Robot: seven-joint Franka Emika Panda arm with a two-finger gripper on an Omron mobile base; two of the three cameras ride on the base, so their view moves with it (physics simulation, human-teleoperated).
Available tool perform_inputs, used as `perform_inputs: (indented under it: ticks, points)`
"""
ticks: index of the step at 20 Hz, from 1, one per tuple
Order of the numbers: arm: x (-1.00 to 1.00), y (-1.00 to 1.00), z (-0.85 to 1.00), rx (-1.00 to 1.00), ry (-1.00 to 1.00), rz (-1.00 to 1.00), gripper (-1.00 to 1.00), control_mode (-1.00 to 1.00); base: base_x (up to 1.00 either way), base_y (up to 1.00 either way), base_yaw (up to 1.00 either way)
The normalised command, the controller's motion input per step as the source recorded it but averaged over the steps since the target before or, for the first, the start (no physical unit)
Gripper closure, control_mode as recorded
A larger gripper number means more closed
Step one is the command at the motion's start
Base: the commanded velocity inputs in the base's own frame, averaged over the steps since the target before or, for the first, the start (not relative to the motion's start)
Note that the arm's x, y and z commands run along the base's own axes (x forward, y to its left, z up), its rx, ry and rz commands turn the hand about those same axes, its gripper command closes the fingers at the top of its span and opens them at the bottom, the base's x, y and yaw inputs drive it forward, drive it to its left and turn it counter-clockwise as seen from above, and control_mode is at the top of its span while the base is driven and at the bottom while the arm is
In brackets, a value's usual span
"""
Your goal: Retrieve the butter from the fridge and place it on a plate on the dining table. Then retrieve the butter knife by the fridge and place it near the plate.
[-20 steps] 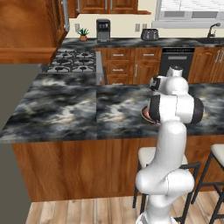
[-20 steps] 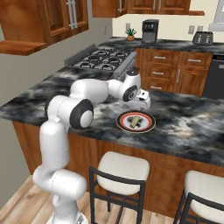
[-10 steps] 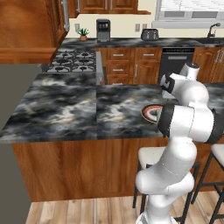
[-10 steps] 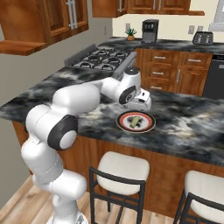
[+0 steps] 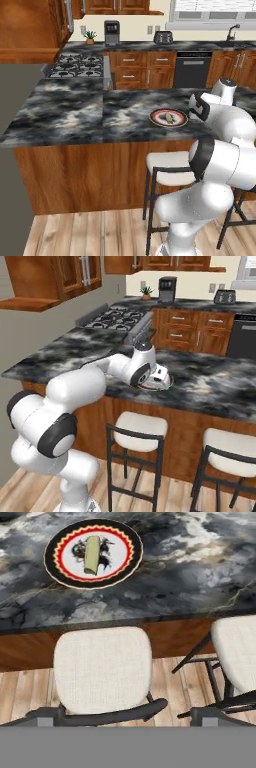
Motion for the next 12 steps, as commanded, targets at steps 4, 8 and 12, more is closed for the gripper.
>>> perform_inputs:
  ticks: [4, 8, 12]
  points:
    - [0.00, 0.00, 0.00, 0.00, 0.00, 0.00, -1.00, 1.00, -0.27, -0.98, -0.11]
    - [0.00, 0.00, 0.00, 0.00, 0.00, 0.00, -1.00, 1.00, 0.00, -1.00, -0.06]
    - [0.00, 0.00, 0.00, 0.00, 0.00, 0.00, -1.00, 1.00, -0.06, -1.00, -0.05]
